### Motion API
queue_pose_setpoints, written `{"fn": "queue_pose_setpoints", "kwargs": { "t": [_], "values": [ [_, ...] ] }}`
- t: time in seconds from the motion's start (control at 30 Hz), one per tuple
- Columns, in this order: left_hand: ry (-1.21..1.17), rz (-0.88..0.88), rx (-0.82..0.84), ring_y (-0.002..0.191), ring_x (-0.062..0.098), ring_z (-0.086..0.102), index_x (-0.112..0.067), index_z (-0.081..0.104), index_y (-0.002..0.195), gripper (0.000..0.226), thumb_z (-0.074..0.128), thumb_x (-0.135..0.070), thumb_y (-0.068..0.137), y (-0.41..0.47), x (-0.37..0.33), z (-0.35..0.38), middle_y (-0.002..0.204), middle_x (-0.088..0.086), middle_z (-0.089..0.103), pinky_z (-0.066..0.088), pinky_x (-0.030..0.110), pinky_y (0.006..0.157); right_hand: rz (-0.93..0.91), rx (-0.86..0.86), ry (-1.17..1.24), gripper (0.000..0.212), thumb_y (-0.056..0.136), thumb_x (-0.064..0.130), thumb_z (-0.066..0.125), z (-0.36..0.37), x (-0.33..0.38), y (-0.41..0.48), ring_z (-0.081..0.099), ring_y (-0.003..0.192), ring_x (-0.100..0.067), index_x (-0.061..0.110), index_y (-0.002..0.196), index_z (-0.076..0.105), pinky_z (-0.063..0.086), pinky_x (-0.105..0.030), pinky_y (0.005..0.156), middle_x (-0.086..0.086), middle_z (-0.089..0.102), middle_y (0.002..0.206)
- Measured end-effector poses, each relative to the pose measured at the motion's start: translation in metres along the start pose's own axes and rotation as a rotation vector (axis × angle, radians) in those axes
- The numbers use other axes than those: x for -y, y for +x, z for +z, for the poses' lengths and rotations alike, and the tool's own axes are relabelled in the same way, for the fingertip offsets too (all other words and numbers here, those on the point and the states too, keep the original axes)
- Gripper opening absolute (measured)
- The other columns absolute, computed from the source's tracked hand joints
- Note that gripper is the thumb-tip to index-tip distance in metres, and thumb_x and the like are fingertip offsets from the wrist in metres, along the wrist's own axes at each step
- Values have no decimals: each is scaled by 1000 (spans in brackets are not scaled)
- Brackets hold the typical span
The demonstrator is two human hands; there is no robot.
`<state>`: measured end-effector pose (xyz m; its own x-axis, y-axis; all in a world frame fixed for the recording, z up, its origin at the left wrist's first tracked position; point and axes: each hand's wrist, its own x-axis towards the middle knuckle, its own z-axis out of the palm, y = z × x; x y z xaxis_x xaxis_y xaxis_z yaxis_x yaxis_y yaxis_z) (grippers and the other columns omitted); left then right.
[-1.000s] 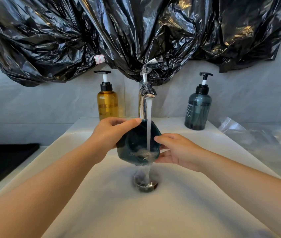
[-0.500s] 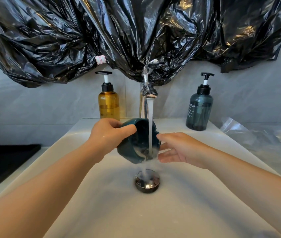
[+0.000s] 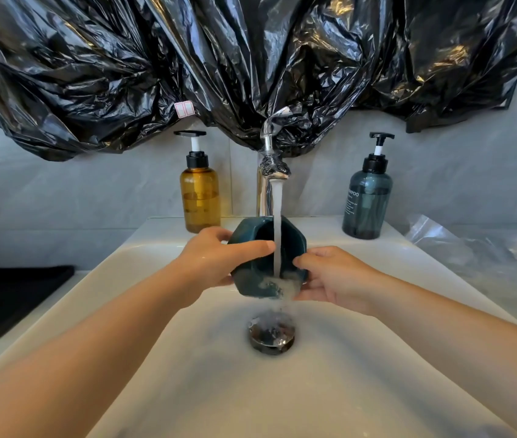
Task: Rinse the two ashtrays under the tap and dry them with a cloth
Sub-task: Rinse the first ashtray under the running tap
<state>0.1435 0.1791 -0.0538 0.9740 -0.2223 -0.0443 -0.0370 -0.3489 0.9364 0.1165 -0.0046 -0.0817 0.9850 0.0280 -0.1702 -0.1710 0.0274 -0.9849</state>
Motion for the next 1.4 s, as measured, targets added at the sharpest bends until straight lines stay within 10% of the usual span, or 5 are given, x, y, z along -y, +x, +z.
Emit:
{"fn": "queue_pose_setpoints", "kwargs": {
  "t": [0.37,0.57,0.7,0.93,1.4],
  "values": [
    [29,116,-174,90,26,65,-10,67,94,36,71,-43,80,-2,-2,0,91,8,70,58,42,84,2,33,-314,29,97,29,53,-4,4,-1,71,89,-28,11,120,59,57,-38,90,-16,67,116],
    [48,190,-168,81,16,61,-16,69,90,33,67,-48,81,-4,-5,0,84,1,68,53,27,70,-66,96,-140,23,101,18,46,1,6,-3,72,91,-31,12,120,58,60,-35,80,-15,70,112],
    [15,140,-80,94,21,65,-17,67,99,55,71,-63,69,-2,-8,-3,97,3,70,56,38,86,4,95,1,28,101,16,44,2,3,-2,71,92,-32,3,123,56,61,-38,76,-23,66,117],
    [-81,-36,30,94,26,70,-9,57,113,50,77,-37,76,4,-3,-2,103,11,71,59,41,83,98,94,255,30,101,14,43,5,3,-3,70,94,-40,3,128,51,61,-38,77,-28,65,115],
    [18,204,-169,83,13,58,-20,67,93,32,65,-49,82,-3,-6,1,90,-1,65,50,23,65,-60,237,-46,39,99,41,43,-4,8,-6,68,106,-26,21,129,56,54,-40,92,-8,67,123]
  ]
}}
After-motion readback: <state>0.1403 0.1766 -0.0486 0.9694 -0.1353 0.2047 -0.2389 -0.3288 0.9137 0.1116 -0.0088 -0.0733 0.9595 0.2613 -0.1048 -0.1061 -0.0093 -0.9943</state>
